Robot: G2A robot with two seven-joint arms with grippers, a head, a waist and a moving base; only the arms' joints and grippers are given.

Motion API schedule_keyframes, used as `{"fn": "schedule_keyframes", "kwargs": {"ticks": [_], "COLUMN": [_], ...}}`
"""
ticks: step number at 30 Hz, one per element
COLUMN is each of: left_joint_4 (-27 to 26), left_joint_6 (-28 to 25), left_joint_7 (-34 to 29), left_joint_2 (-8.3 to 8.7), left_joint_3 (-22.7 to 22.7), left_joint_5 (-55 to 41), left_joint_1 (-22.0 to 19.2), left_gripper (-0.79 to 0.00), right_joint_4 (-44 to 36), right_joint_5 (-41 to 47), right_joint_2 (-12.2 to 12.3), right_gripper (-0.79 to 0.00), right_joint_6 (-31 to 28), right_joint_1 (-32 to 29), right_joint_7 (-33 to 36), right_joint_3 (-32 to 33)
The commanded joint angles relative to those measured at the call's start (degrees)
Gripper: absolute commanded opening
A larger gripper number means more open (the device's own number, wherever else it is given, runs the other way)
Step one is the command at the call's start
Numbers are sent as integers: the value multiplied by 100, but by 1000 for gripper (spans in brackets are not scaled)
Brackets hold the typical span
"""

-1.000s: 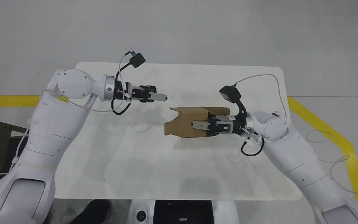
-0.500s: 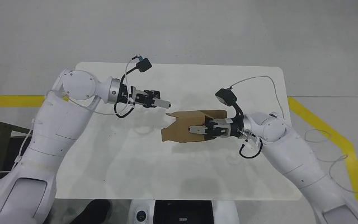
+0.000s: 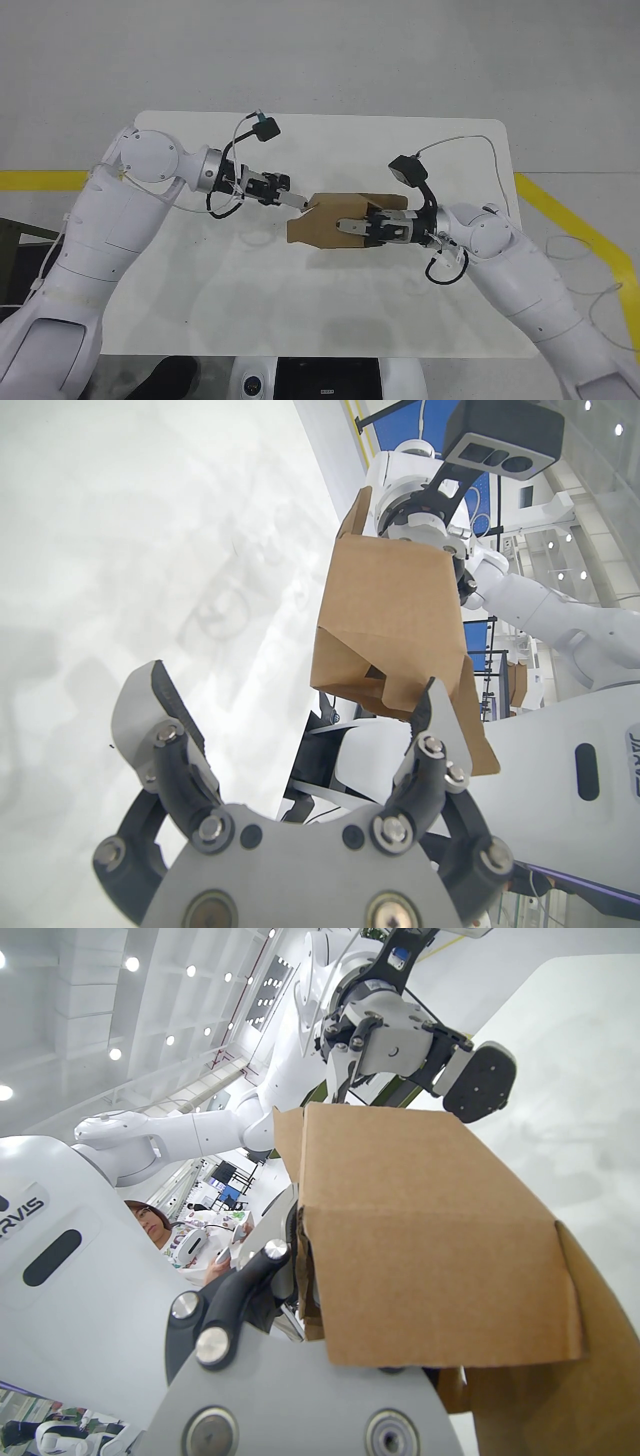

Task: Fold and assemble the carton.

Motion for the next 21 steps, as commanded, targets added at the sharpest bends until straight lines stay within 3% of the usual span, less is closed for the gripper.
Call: {"fn": "schedule_keyframes", "kwargs": {"ticks": [1,21], "left_joint_4": [-18,10], "left_joint_6": [9,12], "left_joint_7": [-26,-25], "left_joint_2": [-8,-24], "left_joint_3": [43,105], "left_joint_5": [1,-42], "left_joint_1": [-10,-114], "left_gripper": [0,0], "right_joint_4": [-36,41], "right_joint_5": [-4,10], "right_joint_2": [-9,-142], "right_gripper": [-785,-785], "right_joint_6": [7,9], "right_joint_1": [-13,20], "right_joint_7": [-20,-36], "right_joint_3": [13,1]}}
